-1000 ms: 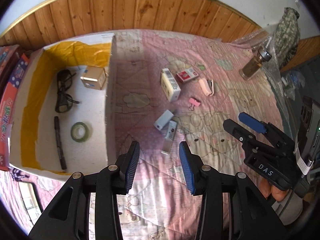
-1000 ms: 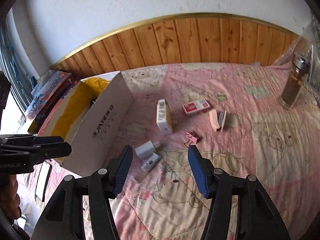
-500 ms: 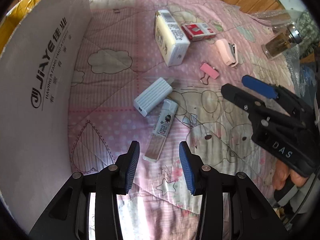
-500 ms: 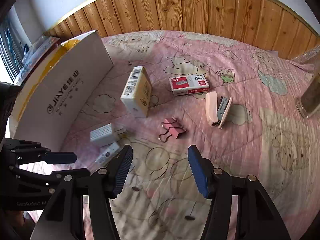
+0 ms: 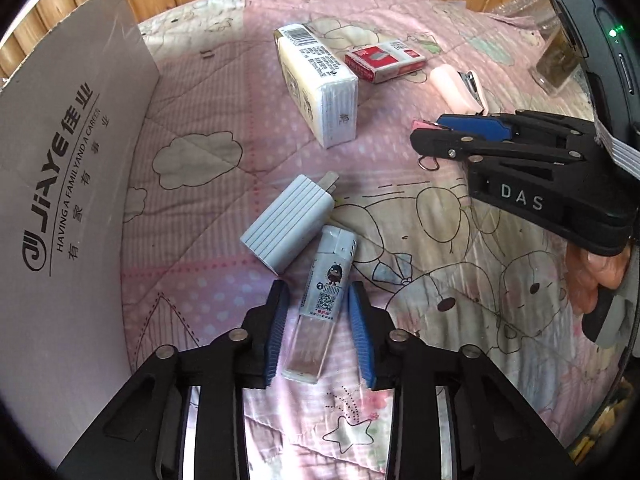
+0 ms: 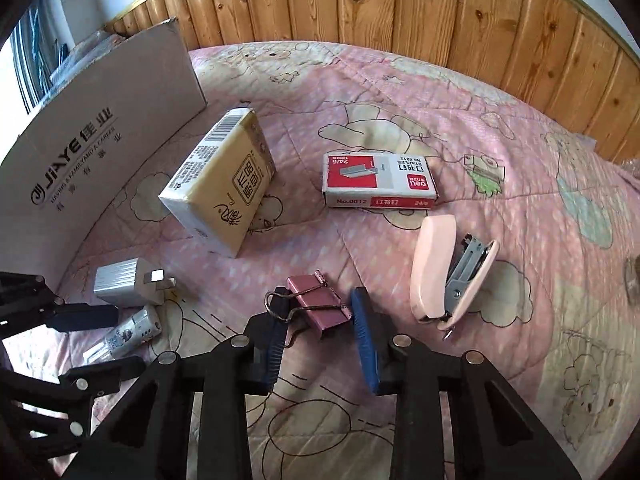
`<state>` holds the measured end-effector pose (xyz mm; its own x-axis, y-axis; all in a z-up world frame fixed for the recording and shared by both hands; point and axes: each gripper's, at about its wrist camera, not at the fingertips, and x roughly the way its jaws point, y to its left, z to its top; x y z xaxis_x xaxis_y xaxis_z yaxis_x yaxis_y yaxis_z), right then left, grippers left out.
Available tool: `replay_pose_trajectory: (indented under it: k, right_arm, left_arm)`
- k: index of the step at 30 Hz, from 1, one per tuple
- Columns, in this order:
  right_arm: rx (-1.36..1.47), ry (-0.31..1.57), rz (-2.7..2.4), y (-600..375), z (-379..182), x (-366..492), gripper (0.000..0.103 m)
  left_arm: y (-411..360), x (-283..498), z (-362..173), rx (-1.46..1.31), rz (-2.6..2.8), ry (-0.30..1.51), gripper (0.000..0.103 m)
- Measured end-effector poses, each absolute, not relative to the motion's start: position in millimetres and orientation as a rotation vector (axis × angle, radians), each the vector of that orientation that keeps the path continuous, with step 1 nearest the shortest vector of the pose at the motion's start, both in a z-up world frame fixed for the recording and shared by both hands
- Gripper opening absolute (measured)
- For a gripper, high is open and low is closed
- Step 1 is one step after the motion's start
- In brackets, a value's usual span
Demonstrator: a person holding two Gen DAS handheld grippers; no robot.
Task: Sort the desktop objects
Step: 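Grasp the white cartoon tube with the left tool while the right tool grasps the pink binder clip, then lift the tube and binder clip and carry both over the box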
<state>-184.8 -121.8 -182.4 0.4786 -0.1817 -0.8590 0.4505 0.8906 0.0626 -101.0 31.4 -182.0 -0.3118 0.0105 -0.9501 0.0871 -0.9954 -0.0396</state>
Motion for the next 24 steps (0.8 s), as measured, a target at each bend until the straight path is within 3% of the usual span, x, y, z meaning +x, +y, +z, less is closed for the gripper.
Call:
replay_pose_trajectory:
  k: [3,15,24]
  right_arm:
    - [0.34,0.994,-0.398,-123,-178,-192,0.024]
    - [0.558,0.934,-0.435,-103,-160,-233,0.021]
    - [0.598,0.9,-0.46,-74,-142,-254,0.021]
  left_arm:
    - [30,-101,-178,1.836,-2.504,0.163,0.019]
    - [34,-69,-160,1.903,-2.49,0.432,0.018]
    - [38,-61,-125,1.837,-2.531,0.392,0.018]
